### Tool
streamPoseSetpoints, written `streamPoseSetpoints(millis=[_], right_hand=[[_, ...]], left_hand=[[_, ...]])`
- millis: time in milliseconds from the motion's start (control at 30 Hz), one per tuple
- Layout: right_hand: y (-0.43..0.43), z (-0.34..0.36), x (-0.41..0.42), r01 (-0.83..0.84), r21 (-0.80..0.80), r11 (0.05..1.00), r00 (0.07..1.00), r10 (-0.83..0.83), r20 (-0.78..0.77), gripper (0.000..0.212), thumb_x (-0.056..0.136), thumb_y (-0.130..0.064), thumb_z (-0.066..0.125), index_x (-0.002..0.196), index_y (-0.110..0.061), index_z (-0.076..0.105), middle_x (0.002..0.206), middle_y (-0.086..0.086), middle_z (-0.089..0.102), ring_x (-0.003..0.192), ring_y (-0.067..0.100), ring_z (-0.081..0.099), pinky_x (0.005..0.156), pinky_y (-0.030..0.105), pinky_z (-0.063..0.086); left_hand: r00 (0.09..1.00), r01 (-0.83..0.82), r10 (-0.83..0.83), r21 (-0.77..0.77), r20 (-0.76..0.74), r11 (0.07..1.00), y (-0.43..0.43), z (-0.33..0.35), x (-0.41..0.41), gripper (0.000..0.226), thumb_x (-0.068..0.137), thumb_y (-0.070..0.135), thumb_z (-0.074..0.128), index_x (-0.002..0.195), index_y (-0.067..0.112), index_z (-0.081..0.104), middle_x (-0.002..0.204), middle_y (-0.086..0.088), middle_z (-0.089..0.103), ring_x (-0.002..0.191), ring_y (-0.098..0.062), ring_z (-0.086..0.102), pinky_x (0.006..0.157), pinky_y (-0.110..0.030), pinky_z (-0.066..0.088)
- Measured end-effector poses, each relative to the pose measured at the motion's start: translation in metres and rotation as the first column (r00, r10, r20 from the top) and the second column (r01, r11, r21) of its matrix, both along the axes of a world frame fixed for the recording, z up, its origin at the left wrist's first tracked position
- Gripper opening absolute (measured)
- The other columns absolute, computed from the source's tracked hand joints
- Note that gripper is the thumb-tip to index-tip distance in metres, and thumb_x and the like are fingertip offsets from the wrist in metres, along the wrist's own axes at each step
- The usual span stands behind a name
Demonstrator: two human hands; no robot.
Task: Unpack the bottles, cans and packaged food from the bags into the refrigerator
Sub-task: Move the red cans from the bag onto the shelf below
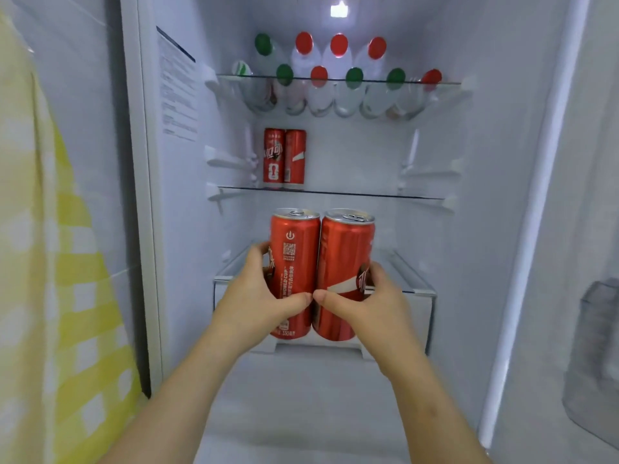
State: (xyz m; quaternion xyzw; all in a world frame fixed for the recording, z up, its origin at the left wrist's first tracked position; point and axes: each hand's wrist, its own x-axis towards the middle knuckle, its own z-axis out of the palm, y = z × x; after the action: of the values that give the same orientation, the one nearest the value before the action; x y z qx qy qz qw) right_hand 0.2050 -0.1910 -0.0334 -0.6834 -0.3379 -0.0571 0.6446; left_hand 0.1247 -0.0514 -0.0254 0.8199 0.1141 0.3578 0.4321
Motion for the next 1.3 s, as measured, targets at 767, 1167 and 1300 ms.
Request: streamPoseSetpoints(millis=[767,1167,1300], right_hand=[[0.1,0.167,0.134,0.066,0.1,0.993,0.987,-0.08,0.139,0.028,0.071,-0.025,0.08,0.083,-0.033,0.056,0.086,-0.014,0.064,0.078,0.003,0.061,0.063,0.024,0.05],[0.126,0.165,0.186,0.061,-0.013,0.998,0.997,-0.062,-0.051,0.04,0.072,-0.025,0.08,0.103,-0.023,0.055,0.102,0.0,0.063,0.092,0.02,0.061,0.076,0.036,0.05],[0.125,0.168,0.19,0.043,-0.097,0.994,0.998,-0.048,-0.049,0.041,0.073,-0.026,0.078,0.105,-0.022,0.054,0.103,0.0,0.063,0.09,0.019,0.061,0.074,0.035,0.05]], left_hand=[[0.967,0.133,-0.17,0.191,0.19,0.973,0.107,0.169,0.153,0.061,0.071,0.032,0.077,0.116,0.029,0.036,0.092,0.019,0.052,0.088,-0.006,0.056,0.076,-0.027,0.047],[0.993,0.053,-0.067,0.134,0.098,0.99,0.129,0.161,0.21,0.06,0.068,0.031,0.078,0.11,0.026,0.035,0.095,0.009,0.055,0.087,-0.014,0.058,0.077,-0.033,0.05],[0.996,0.07,-0.075,0.11,0.045,0.992,0.131,0.164,0.216,0.066,0.071,0.029,0.077,0.122,0.018,0.036,0.105,0.002,0.057,0.093,-0.018,0.059,0.077,-0.033,0.049]])
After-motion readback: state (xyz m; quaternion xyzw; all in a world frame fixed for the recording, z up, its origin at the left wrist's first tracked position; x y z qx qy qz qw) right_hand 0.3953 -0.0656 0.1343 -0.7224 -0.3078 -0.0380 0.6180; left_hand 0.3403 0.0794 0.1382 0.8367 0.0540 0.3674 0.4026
